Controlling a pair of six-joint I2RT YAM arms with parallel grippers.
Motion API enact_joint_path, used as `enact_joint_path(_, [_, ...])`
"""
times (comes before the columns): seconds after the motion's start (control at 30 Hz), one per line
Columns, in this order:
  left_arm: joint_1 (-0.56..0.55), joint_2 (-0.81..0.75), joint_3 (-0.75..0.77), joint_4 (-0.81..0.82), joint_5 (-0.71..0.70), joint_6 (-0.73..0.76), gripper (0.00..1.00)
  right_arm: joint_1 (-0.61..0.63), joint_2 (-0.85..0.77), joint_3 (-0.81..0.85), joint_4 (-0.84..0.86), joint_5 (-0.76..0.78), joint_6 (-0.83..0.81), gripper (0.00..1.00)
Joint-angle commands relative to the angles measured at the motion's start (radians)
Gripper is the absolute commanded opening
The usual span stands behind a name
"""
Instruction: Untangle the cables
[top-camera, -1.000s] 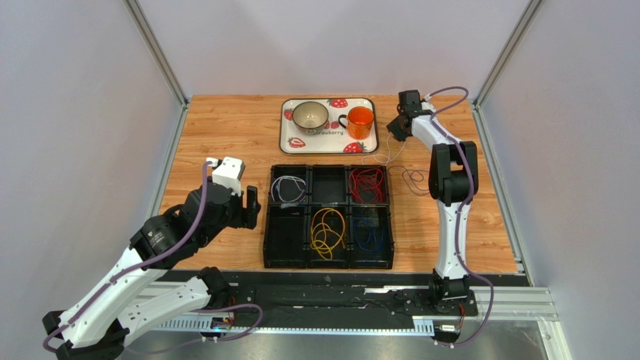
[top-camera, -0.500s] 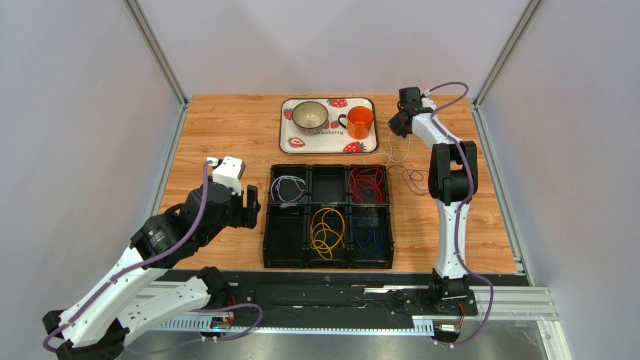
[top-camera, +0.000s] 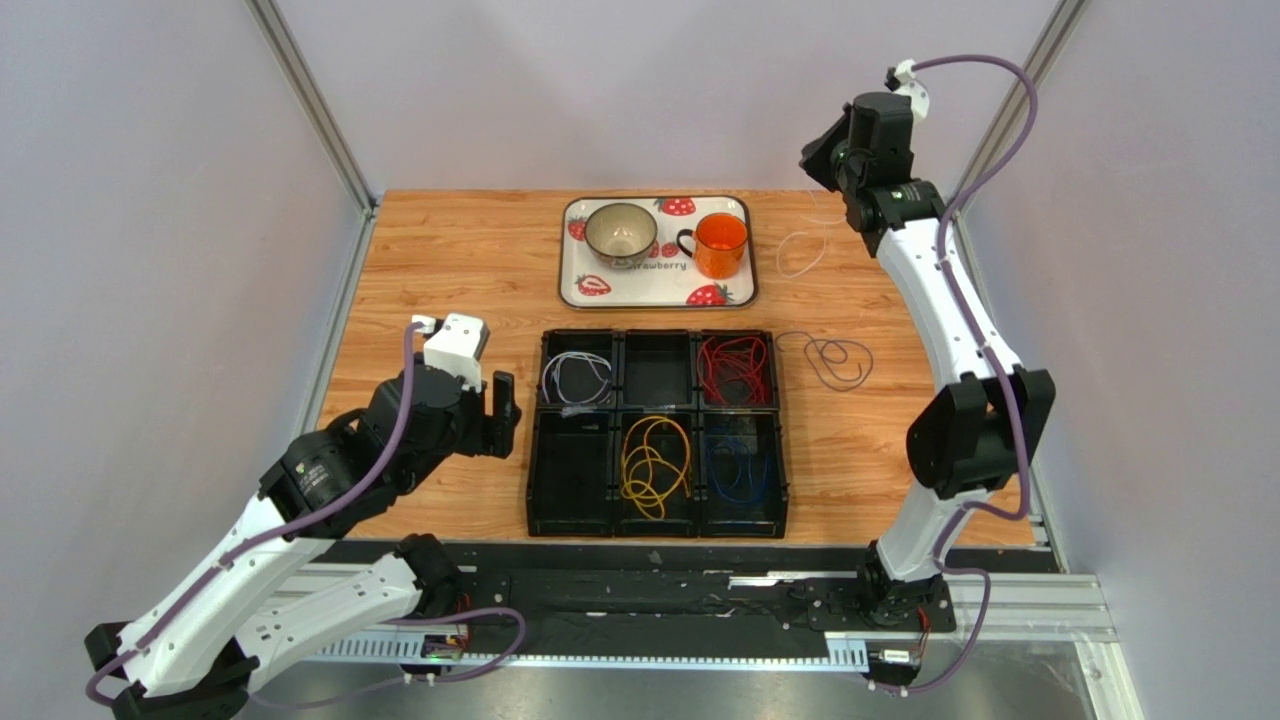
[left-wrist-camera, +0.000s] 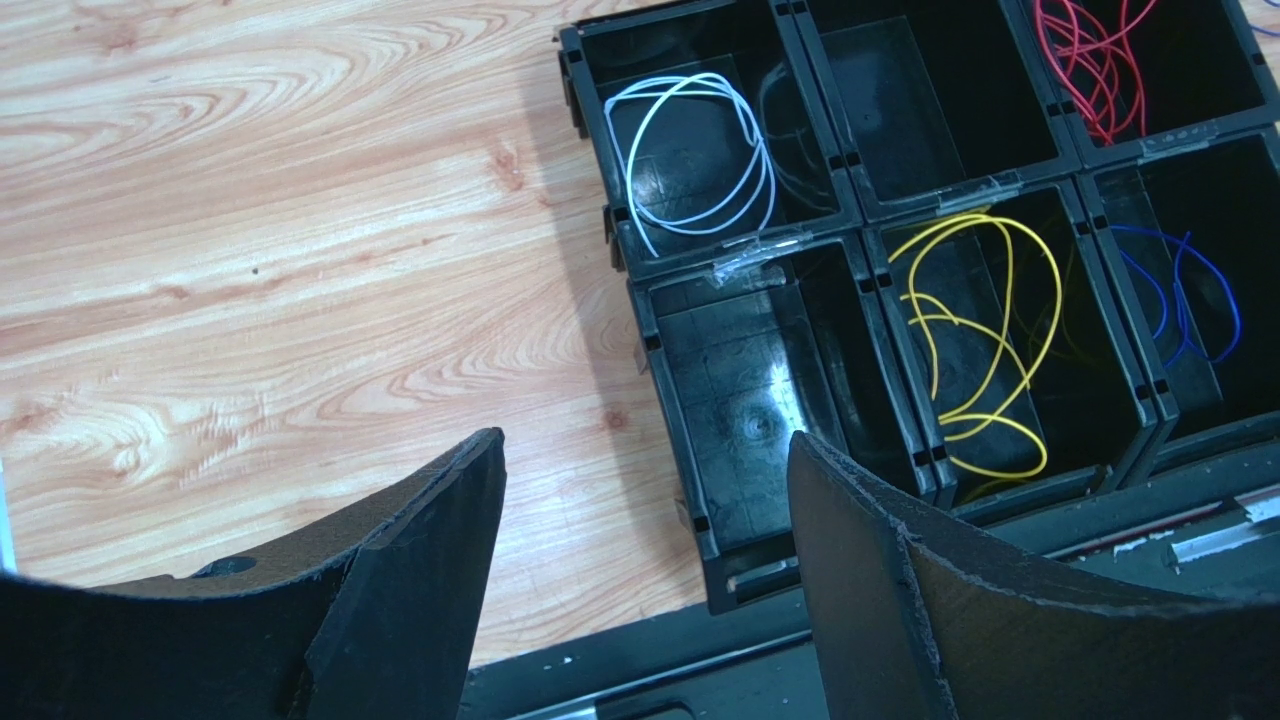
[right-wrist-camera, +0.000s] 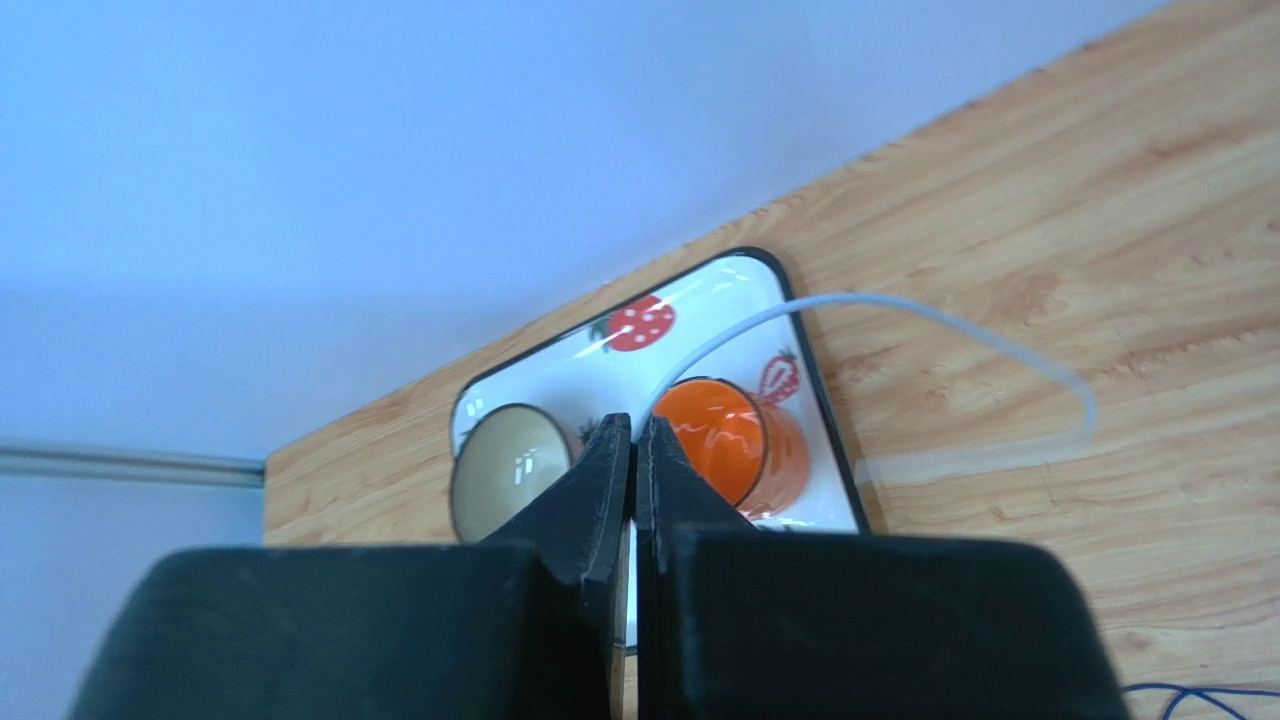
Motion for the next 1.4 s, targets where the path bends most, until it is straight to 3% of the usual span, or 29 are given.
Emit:
enact_joint_path(0.0, [0.005,-0.007,0.0,0.013,0.003,0.009,0.77,0.029,-0.102,-0.04,0.029,-0.038,-0.09,0.0])
enact_joint_path(0.4, [0.005,0.001,0.0,0.013,0.002,0.008,0.77,0.096,-0.274,-0.09,0.026,-0.264,-0.139,0.0])
enact_joint_path(0.7, [0.003,0.007,0.0,0.013,0.002,0.006,0.77,0.22,-0.323,-0.172,0.022,-0.277,-0.177,0.0])
enact_joint_path(1.03, [0.005,0.01,0.0,0.012,0.002,0.006,0.77,0.369,-0.307,-0.221,0.077,-0.33,-0.188,0.0])
enact_joint_path(1.37, [0.005,0.008,0.0,0.013,0.006,0.008,0.77,0.395,-0.228,-0.262,0.143,-0.455,-0.193,0.0])
